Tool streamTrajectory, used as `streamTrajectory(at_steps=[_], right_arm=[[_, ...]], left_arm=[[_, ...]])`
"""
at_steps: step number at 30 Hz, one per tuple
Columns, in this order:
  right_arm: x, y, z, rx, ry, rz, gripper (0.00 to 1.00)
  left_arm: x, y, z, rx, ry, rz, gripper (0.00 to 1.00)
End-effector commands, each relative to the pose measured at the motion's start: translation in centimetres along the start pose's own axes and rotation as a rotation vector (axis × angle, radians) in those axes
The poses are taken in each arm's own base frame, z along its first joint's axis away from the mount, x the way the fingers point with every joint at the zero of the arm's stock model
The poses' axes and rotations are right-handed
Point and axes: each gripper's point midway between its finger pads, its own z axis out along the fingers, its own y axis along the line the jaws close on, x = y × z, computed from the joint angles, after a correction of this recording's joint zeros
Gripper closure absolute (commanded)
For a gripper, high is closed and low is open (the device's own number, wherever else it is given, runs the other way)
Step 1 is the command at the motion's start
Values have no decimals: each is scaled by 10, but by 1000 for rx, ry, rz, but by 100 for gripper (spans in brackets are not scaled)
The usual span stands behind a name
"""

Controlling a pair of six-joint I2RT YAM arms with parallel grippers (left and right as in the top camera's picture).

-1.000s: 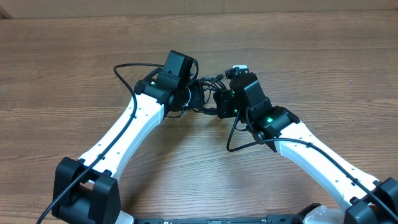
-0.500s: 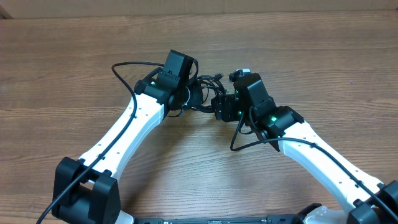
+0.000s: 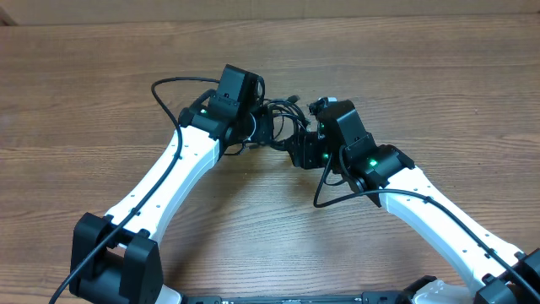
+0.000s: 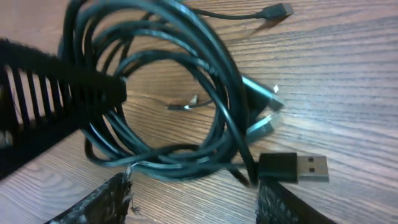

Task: Untangle cables

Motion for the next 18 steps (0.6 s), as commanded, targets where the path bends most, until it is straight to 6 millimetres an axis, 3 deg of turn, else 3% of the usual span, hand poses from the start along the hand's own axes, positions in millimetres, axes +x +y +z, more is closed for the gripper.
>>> streamTrajectory(at_steps=[1, 3, 5, 8, 10, 18], right_arm=[[-12, -5, -1, 3, -25, 139, 39], [-14, -13, -2, 21, -26, 255, 38], [-16, -24, -3, 39, -31, 369, 25], [-21, -33, -5, 42, -40, 414, 17], [-21, -31, -5, 6, -17, 428, 0], [-13, -16, -8, -96, 76, 633, 0]], left_arm=[[3, -10, 1, 63, 19, 105, 96], [2, -10, 1, 64, 15, 105, 96], [2, -10, 1, 64, 13, 106, 96], [1, -10, 1, 60, 12, 96, 96], [1, -9, 1, 58, 13, 50, 96], [-1, -3, 2, 22, 2, -318, 96]])
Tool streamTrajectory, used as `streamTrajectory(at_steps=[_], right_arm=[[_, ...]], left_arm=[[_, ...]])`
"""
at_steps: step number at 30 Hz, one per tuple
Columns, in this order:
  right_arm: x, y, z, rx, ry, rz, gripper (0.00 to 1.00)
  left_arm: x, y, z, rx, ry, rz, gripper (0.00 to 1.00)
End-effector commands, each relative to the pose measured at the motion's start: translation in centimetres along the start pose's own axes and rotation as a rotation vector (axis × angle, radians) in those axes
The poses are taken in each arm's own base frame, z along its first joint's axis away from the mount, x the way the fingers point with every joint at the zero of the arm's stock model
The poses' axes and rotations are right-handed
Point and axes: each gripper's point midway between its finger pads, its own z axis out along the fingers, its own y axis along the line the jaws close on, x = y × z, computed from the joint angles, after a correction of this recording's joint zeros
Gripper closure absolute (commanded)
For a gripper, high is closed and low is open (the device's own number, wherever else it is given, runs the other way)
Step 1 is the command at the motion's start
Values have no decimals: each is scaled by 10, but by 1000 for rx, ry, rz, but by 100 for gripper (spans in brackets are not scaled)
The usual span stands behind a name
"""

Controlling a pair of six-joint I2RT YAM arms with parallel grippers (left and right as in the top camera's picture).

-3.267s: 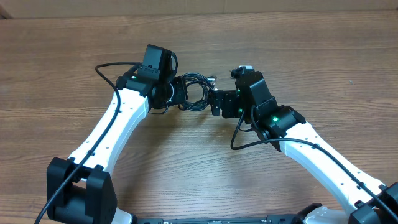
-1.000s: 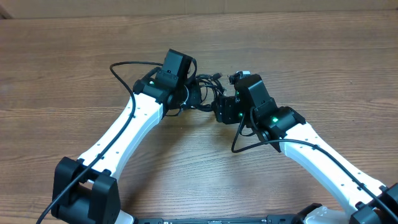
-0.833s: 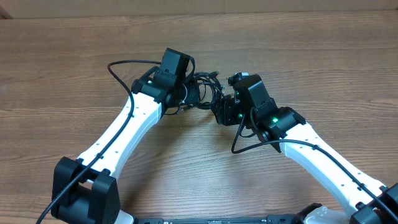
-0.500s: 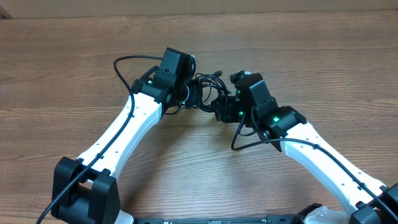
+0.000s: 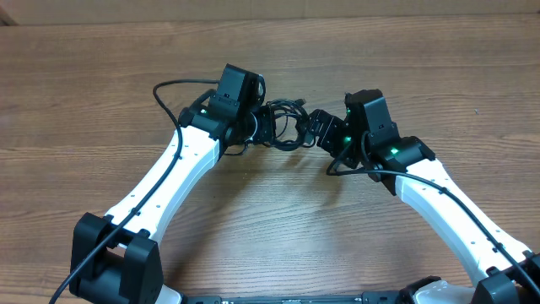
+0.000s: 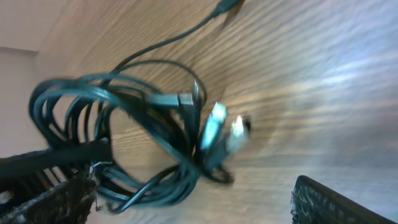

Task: Untangle cables

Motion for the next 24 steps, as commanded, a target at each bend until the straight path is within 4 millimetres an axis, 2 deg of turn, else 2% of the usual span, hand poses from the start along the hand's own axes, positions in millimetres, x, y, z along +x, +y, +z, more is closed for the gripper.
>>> streamTrajectory(at_steps=[1, 8, 11, 15, 19, 22, 24], right_arm=[[5, 11, 0, -36, 42, 154, 0], [2, 10, 6, -31, 36, 285, 0], [4, 6, 11, -17, 45, 320, 4], [3, 4, 20, -10, 49, 323, 14], [-8, 15, 26, -66, 21, 303, 24], [-13, 25, 25, -111, 5, 287, 37], [-14, 29, 25, -124, 1, 279, 52]], left_arm=[[-3, 3, 2, -11, -13, -215, 96], [-2, 3, 2, -11, -13, -339, 96], [-1, 0, 2, 3, 0, -436, 96], [3, -5, 2, 26, 26, -511, 96], [11, -16, 2, 58, 68, -511, 96], [18, -25, 3, 75, 96, -532, 96], [20, -28, 3, 77, 101, -549, 96]])
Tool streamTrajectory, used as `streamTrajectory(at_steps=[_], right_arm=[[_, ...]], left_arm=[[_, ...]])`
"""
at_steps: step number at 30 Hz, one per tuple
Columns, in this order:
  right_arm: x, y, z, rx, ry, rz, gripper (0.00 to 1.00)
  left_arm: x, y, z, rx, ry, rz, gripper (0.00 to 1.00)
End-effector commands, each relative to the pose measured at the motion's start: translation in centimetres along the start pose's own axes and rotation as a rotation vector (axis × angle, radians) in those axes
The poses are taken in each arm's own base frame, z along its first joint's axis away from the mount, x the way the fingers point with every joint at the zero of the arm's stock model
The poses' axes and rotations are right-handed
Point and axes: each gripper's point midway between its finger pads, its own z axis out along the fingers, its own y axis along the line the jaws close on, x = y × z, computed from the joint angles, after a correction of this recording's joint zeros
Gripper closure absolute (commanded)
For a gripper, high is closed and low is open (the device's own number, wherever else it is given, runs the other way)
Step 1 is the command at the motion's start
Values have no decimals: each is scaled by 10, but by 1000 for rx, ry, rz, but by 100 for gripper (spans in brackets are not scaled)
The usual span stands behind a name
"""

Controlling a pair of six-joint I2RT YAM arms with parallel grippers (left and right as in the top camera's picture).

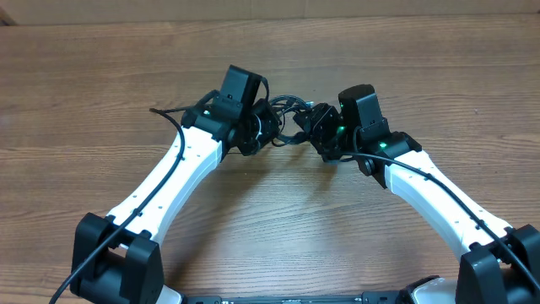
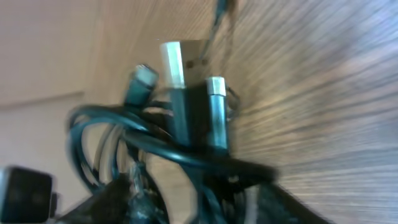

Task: Untangle cables

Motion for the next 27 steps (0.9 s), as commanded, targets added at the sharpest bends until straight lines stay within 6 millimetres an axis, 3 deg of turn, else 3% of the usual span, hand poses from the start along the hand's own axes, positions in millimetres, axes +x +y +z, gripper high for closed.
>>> streamTrajectory(at_steps=[1, 6, 8, 10, 13, 17, 20, 27], right_arm=[[2, 12, 0, -30, 2, -13, 60], [-3, 8, 0, -8, -21, -216, 96], [-7, 2, -1, 9, -24, -270, 96], [-13, -3, -4, 21, -20, -317, 96], [-11, -3, -8, -14, 36, -409, 96], [-1, 1, -13, -95, 124, -530, 96], [3, 5, -18, -147, 165, -587, 96], [9, 9, -20, -196, 193, -676, 96]], left_arm=[[15, -7, 4, 21, 49, -42, 96], [9, -10, 2, 41, 42, 44, 96], [4, -13, -2, 78, 52, 192, 94], [0, -15, -8, 121, 68, 347, 82], [-11, -15, -18, 182, 75, 505, 51], [-33, -8, -28, 210, 41, 586, 28], [-38, -5, -32, 229, 39, 667, 28], [-5, -20, -31, 330, 113, 850, 29]])
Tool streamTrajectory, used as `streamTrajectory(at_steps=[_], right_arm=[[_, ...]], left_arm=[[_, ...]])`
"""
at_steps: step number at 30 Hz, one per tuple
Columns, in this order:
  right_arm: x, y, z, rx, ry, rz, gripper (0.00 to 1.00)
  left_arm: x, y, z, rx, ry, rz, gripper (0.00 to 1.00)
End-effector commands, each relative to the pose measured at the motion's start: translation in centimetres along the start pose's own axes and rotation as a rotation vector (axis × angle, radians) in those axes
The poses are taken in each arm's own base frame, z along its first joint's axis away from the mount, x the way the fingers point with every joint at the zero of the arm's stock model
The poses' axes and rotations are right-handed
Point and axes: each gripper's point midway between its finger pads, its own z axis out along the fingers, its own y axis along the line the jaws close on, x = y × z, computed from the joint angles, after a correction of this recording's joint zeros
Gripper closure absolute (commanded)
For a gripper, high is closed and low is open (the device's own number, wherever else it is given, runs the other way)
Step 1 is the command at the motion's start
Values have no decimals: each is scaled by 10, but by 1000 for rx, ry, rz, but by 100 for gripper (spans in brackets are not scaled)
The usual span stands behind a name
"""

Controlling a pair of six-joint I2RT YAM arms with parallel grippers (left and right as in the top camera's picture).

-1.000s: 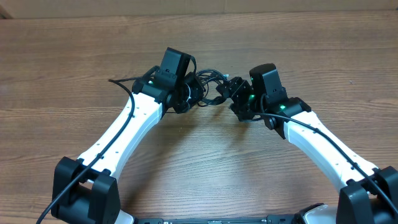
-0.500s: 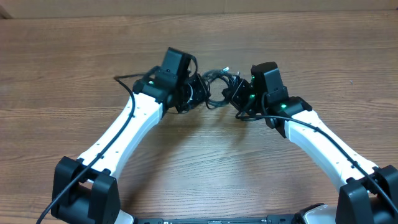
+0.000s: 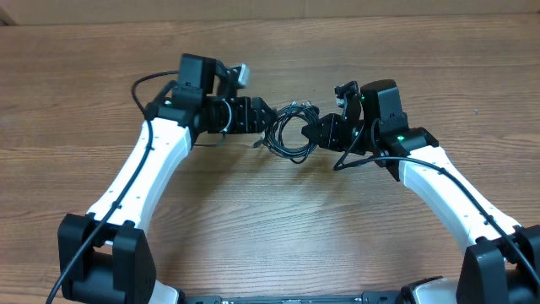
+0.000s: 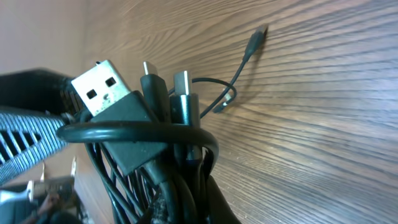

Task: Untangle cables

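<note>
A tangled bundle of black cables (image 3: 289, 135) hangs as a small coil between the two grippers at the table's middle. My right gripper (image 3: 321, 133) is shut on its right side. In the right wrist view the clamped strands (image 4: 177, 186) rise from the right gripper (image 4: 186, 202). A USB-A plug (image 4: 102, 84) and two smaller plugs (image 4: 180, 84) stick up above a loop. A loose thin end (image 4: 254, 40) lies on the wood. My left gripper (image 3: 258, 118) grips the coil's left edge, and its ribbed finger (image 4: 25, 146) shows beside the strands.
The wooden table (image 3: 270, 219) stretches on all sides. Its back edge meets a pale wall (image 3: 270, 7) at the top. Each arm's own black wiring (image 3: 139, 84) loops out beside its wrist. The arm bases (image 3: 101, 262) stand at the near edge.
The left arm has swung to the left and its gripper now points right. The coil is drawn out between the grippers. My right gripper has shut on the strands, plugs standing above.
First the left gripper held the coil while my right gripper stood open beside it, plugs lying on the wood. Then the open right gripper was farther right, then close around the plugs. Now both grippers hold the bundle, and it hangs between them.
</note>
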Motion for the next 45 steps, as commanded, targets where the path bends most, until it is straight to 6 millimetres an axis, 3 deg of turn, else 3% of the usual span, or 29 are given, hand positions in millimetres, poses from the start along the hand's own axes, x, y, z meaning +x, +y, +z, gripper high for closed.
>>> streamTrajectory(at_steps=[1, 5, 10, 14, 20, 26, 28, 29, 32, 34, 41, 45], right_arm=[[-4, 13, -3, -59, 5, -86, 96], [-4, 13, -3, -59, 6, -85, 96], [-4, 13, -3, -59, 6, -85, 96], [-4, 13, -3, -59, 6, -85, 96], [-4, 13, -3, -58, 6, -85, 96], [-4, 13, -3, -59, 5, -85, 96], [-4, 13, -3, -59, 5, -85, 89], [-4, 13, -3, -59, 5, -85, 74], [-4, 13, -3, -59, 7, -84, 20], [-3, 12, -3, -58, 9, -82, 0], [5, 5, 0, -7, 31, -64, 0], [7, -2, 7, 78, 13, -74, 3]], left_arm=[[8, -31, 5, 94, 33, 183, 30], [16, -31, 12, 42, 53, 224, 54], [19, -19, 13, -29, 64, 201, 66], [19, -15, 11, -37, 66, 190, 68], [19, -4, 10, -99, 66, 188, 95], [19, 2, 9, -133, 69, 182, 96], [19, 2, 9, -134, 68, 179, 96], [19, 2, 9, -135, 68, 173, 96], [14, 18, 6, -228, 31, 39, 96], [10, 30, 2, -295, -10, -95, 96], [-1, 52, -13, -294, -115, -594, 96], [-7, 46, -19, -175, -105, -752, 96]])
